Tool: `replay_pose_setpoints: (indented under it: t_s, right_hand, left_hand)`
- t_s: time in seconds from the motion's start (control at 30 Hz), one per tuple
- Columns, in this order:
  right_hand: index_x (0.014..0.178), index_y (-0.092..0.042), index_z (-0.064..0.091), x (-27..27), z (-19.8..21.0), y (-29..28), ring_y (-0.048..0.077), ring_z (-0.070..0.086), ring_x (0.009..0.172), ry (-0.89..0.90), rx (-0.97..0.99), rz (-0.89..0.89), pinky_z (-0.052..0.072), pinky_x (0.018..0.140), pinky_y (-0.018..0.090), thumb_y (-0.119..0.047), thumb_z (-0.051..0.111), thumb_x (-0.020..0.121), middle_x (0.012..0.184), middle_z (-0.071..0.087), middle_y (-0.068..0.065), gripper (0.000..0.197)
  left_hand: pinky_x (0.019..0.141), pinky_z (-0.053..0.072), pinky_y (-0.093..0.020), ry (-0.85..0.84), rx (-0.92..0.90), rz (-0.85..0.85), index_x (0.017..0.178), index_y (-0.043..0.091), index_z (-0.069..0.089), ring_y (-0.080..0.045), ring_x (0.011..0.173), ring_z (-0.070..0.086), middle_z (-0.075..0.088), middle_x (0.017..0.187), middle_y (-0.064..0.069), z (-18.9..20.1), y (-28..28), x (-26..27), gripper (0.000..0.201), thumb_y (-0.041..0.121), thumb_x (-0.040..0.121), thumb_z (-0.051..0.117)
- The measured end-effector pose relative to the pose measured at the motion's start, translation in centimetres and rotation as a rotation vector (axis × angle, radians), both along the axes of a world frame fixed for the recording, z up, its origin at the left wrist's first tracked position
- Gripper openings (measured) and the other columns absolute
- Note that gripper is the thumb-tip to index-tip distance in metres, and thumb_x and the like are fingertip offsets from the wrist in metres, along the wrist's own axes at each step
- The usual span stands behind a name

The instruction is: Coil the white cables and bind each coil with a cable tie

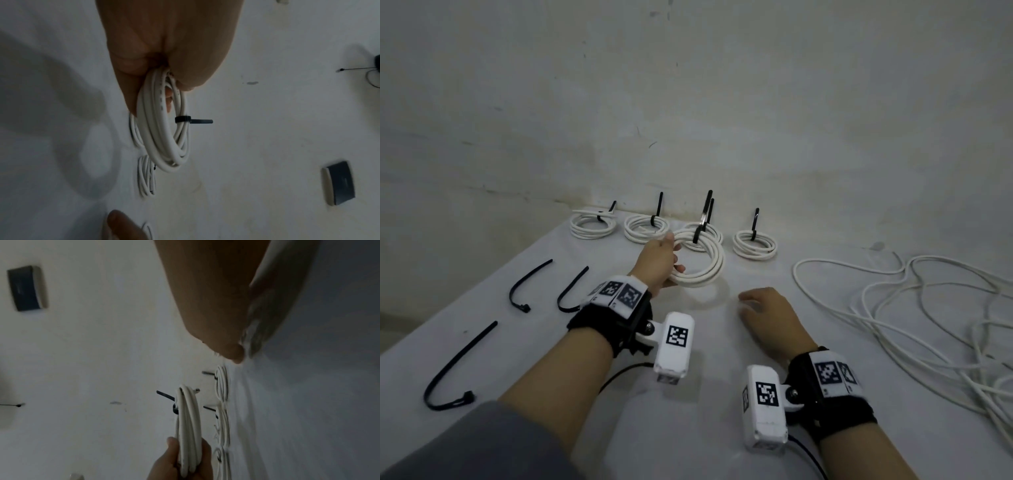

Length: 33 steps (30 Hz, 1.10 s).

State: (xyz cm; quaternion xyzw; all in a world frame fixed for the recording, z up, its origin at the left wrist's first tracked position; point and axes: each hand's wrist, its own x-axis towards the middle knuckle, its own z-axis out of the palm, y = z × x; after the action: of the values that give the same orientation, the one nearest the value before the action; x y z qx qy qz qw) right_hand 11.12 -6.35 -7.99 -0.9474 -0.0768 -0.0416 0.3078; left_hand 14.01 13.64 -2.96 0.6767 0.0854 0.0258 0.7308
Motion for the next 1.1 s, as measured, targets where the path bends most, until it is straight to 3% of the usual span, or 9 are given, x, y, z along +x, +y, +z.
replay_pose_setpoints:
  t_s: [0.1, 0.2, 0.33, 0.43, 0.57, 0.73, 0.93, 1.0, 1.1]
  right_hand:
    - [0.142, -0.018, 0.041, -0.2, -0.2, -1.9, 0.021, 0.027, 0.140, 0.112, -0.138, -0.046, 0.020, 0.115, 0.039, -0.035, 0.052, 0.095, 0.152, 0.032, 0.006, 0.052]
    - [0.148, -0.019, 0.031, -0.9, 0.2, -3.2, 0.019, 0.017, 0.145, 0.156, -0.156, -0.065, 0.014, 0.118, 0.040, -0.039, 0.048, 0.097, 0.158, 0.020, 0.004, 0.057]
    - [0.149, -0.014, 0.026, -1.3, 1.0, -3.5, 0.020, 0.018, 0.144, 0.185, -0.175, -0.040, 0.015, 0.116, 0.034, -0.038, 0.047, 0.098, 0.158, 0.017, 0.003, 0.060]
    - [0.148, -0.011, 0.027, -1.2, 1.2, -3.4, 0.020, 0.020, 0.143, 0.184, -0.181, -0.032, 0.017, 0.114, 0.033, -0.039, 0.047, 0.098, 0.157, 0.020, 0.004, 0.061]
    - [0.147, -0.010, 0.028, -0.8, 1.0, -3.5, 0.021, 0.020, 0.143, 0.181, -0.158, -0.038, 0.017, 0.115, 0.034, -0.039, 0.048, 0.097, 0.156, 0.020, 0.005, 0.062]
    - [0.151, -0.015, 0.020, -0.3, 0.5, -3.8, 0.020, 0.014, 0.146, 0.194, -0.127, -0.039, 0.015, 0.118, 0.040, -0.041, 0.051, 0.095, 0.160, 0.011, 0.005, 0.069]
    - [0.151, -0.010, 0.019, -0.2, 0.5, -3.8, 0.020, 0.014, 0.146, 0.205, -0.136, -0.047, 0.014, 0.118, 0.039, -0.041, 0.051, 0.095, 0.160, 0.010, 0.006, 0.072]
    - [0.150, -0.010, 0.019, -0.2, 0.4, -3.8, 0.020, 0.013, 0.146, 0.203, -0.138, -0.046, 0.015, 0.118, 0.038, -0.042, 0.051, 0.095, 0.160, 0.010, 0.007, 0.072]
    - [0.150, -0.009, 0.019, -0.3, 0.3, -3.7, 0.020, 0.013, 0.146, 0.196, -0.143, -0.039, 0.015, 0.118, 0.039, -0.041, 0.051, 0.095, 0.160, 0.010, 0.007, 0.072]
  left_hand:
    - [0.053, 0.042, -0.025, 0.084, -0.054, -0.050, 0.114, 0.005, 0.053, -0.011, 0.051, 0.048, 0.051, 0.074, -0.005, 0.1, -2.7, 1.7, 0.040, 0.035, 0.104, 0.028]
    - [0.056, 0.043, -0.028, 0.147, -0.058, -0.080, 0.133, 0.004, 0.047, -0.014, 0.057, 0.047, 0.057, 0.127, -0.016, -0.4, -5.8, 3.3, 0.044, 0.032, 0.104, 0.028]
    - [0.064, 0.047, -0.035, 0.097, 0.047, -0.086, 0.135, 0.001, 0.042, -0.016, 0.056, 0.051, 0.060, 0.116, -0.026, -1.8, -9.0, 5.0, 0.039, 0.016, 0.104, 0.027]
    - [0.057, 0.044, -0.033, 0.105, 0.084, -0.067, 0.132, 0.003, 0.042, -0.015, 0.052, 0.054, 0.061, 0.093, -0.017, -2.9, -10.1, 5.6, 0.036, 0.007, 0.100, 0.027]
    - [0.072, 0.045, -0.037, 0.118, 0.112, -0.063, 0.124, 0.004, 0.041, -0.019, 0.064, 0.054, 0.052, 0.080, -0.007, -4.0, -10.5, 6.3, 0.028, 0.015, 0.101, 0.029]
    - [0.094, 0.043, -0.042, 0.061, 0.531, -0.104, 0.123, -0.007, 0.049, -0.041, 0.115, 0.051, 0.053, 0.125, -0.027, -4.3, -10.3, 7.5, 0.039, 0.021, 0.099, 0.037]
    - [0.109, 0.032, -0.044, 0.037, 1.000, -0.449, 0.142, 0.004, 0.032, -0.031, 0.133, 0.037, 0.034, 0.146, -0.015, -2.1, -9.3, 6.7, 0.102, 0.075, 0.072, 0.054]
    - [0.111, 0.030, -0.042, 0.012, 1.128, -0.538, 0.145, 0.011, 0.028, -0.029, 0.136, 0.033, 0.029, 0.149, -0.011, -1.8, -8.9, 5.9, 0.106, 0.079, 0.068, 0.054]
    - [0.114, 0.023, -0.041, 0.018, 1.180, -0.550, 0.148, 0.012, 0.018, -0.029, 0.141, 0.025, 0.018, 0.154, -0.012, -2.2, -9.0, 5.2, 0.092, 0.069, 0.083, 0.046]
